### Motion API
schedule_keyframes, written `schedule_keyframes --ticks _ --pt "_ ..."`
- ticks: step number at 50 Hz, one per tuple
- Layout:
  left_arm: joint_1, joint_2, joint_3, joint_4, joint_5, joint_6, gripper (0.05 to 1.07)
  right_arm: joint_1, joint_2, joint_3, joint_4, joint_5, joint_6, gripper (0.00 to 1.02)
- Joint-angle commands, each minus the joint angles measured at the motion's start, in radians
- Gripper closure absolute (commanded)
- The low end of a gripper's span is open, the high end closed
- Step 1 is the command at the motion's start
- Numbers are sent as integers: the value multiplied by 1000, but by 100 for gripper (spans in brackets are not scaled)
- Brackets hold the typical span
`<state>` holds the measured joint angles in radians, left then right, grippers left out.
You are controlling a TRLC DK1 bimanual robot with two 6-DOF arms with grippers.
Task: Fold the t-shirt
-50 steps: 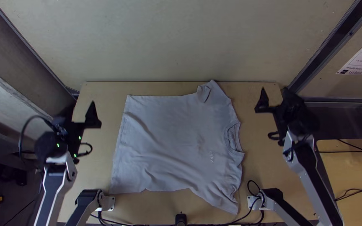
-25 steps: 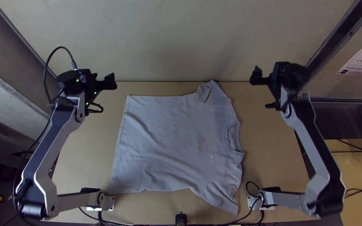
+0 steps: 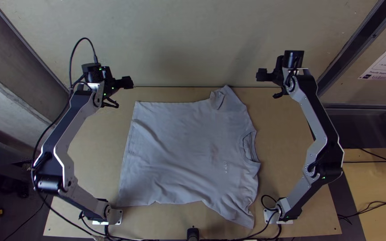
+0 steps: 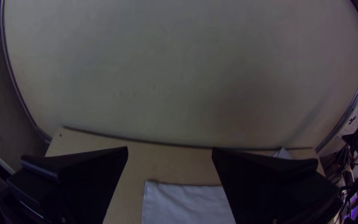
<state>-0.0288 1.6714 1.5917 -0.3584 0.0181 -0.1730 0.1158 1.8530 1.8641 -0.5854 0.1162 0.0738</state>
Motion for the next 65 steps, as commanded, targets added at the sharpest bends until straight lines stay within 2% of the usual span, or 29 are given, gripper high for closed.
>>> schedule_keyframes --ticks 1,9,17,20,38,46,56,58,59,62,63,65 --pt "-3 91 83 -73 11 -26 10 18 29 37 -8 0 29 4" --pt "1 218 137 -171 11 -36 13 38 55 46 -54 -1 61 4" --pt "3 304 143 -168 6 -26 15 50 75 53 -63 -1 77 4" --pt "0 335 159 -166 -1 -25 20 61 84 56 -68 -1 77 4" --pt "6 527 315 -240 -69 17 21 70 141 132 -123 -1 112 4" --pt "15 561 346 -263 -64 50 50 61 175 165 -149 -1 136 4" --pt "4 591 344 -338 -61 66 51 50 273 259 -237 -1 176 4" --pt "0 593 333 -340 -61 70 54 47 302 293 -264 -1 184 4" --pt "-3 593 329 -340 -61 70 62 47 319 313 -281 -3 185 4" --pt "-13 593 329 -336 -60 70 99 47 368 385 -343 -3 185 4" --pt "-14 594 330 -335 -60 67 106 47 385 408 -360 -4 185 4" --pt "-20 590 329 -336 -58 63 105 47 413 437 -386 -4 193 4"
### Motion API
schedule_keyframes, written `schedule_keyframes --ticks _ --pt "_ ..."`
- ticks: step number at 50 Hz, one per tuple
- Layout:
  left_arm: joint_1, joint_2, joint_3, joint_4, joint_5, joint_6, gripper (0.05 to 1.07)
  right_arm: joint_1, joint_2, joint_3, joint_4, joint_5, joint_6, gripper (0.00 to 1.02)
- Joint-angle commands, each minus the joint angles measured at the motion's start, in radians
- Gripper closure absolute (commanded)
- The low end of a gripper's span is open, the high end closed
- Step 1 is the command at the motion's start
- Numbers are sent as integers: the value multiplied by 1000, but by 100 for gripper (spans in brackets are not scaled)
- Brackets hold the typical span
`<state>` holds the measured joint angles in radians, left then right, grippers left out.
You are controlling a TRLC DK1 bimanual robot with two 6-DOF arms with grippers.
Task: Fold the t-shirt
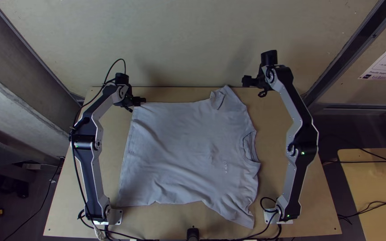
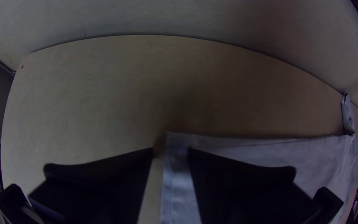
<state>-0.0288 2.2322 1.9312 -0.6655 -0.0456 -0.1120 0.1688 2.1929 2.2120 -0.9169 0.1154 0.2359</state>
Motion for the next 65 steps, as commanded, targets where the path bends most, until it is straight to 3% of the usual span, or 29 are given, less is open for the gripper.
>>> schedule_keyframes --ticks 1,11,16,25,33,51,57,65 --pt "-23 26 -11 -31 7 0 105 -5 84 97 -59 -5 33 4" --pt "-40 -2 3 -29 12 -34 105 15 130 100 -62 -22 48 4" --pt "-40 -26 18 -31 18 -45 105 20 156 100 -65 -39 49 13" --pt "-45 -68 41 -32 26 -58 105 34 226 100 -88 -40 60 14" --pt "-46 -85 49 -39 26 -61 105 51 268 100 -100 -39 68 47" --pt "-46 -80 63 -49 26 -74 105 64 341 137 -97 -39 65 49" --pt "-46 -78 66 -49 26 -80 105 69 353 138 -89 -39 17 100" --pt "-43 -78 68 -51 26 -86 105 74 332 138 -91 -25 5 100"
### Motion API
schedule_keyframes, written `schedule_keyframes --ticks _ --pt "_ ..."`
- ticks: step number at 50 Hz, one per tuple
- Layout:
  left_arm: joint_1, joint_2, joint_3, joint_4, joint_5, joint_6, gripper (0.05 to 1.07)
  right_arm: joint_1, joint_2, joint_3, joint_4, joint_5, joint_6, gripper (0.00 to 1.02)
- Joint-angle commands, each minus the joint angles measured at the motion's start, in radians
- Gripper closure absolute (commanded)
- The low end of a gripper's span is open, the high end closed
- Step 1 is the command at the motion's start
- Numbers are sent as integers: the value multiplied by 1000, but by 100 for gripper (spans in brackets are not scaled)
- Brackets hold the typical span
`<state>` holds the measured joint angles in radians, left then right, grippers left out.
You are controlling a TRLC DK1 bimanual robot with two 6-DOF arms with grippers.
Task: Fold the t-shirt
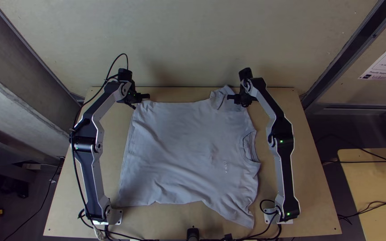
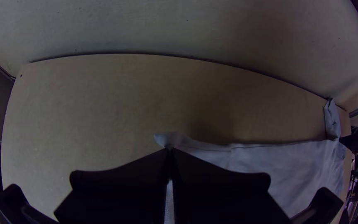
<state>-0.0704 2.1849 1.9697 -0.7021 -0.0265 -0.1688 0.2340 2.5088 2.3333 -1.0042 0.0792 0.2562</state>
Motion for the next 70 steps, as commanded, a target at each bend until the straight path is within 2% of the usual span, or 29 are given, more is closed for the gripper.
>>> schedule_keyframes --ticks 1,15,29,38,49,70 --pt "1 -33 31 -14 7 -31 105 7 10 17 -2 13 -15 100" --pt "57 -66 66 -8 8 -46 105 -47 -96 17 52 25 5 100" --pt "86 -103 60 -31 34 -64 105 -98 -136 14 50 27 14 100" --pt "92 -111 47 -63 34 -60 105 -98 -169 9 30 25 15 100" --pt "75 -137 -38 -63 34 -60 105 -68 -183 -2 -74 25 18 100" --pt "70 -189 -253 30 34 -44 105 -38 -220 -95 -275 25 5 100"
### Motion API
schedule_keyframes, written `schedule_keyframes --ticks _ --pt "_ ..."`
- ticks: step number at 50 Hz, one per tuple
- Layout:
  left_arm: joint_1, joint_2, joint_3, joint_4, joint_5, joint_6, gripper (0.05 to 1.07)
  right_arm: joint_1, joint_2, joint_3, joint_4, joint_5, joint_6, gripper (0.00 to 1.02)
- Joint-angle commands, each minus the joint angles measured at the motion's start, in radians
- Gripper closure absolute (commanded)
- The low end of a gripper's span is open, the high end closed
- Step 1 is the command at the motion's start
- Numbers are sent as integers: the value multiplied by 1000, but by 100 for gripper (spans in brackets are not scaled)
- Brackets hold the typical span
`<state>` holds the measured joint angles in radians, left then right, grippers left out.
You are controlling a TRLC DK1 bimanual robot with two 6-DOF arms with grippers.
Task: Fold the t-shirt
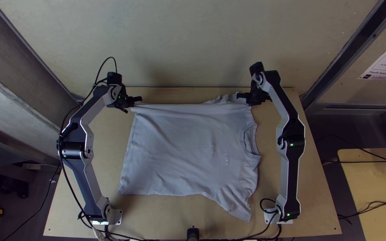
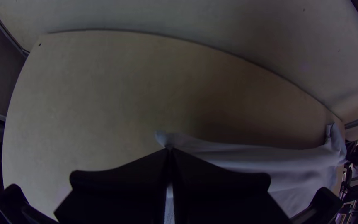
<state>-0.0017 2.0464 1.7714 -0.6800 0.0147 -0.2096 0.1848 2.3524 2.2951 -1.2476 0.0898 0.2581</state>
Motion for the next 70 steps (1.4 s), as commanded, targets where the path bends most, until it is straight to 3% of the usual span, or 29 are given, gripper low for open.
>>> schedule_keyframes --ticks 1,39,53,54,55,59,62,65,70 --pt "2 -55 -67 10 -7 1 105 13 -73 -69 -33 14 1 100" --pt "3 -338 -451 117 -7 39 105 79 -504 -665 4 18 -30 100" --pt "8 -399 -616 194 -7 47 104 124 -607 -905 96 18 -20 99" --pt "9 -399 -627 200 -7 49 99 128 -608 -918 100 18 -20 94" --pt "9 -400 -636 204 -7 49 91 131 -611 -928 103 18 -20 84" --pt "9 -408 -675 220 -9 49 46 142 -613 -973 97 13 -14 26" --pt "9 -410 -685 204 -7 47 8 143 -593 -1002 83 -16 1 4" --pt "12 -402 -662 154 -1 50 9 128 -565 -994 34 -84 9 3" --pt "12 -465 -659 161 13 72 9 127 -599 -996 33 -90 13 3"
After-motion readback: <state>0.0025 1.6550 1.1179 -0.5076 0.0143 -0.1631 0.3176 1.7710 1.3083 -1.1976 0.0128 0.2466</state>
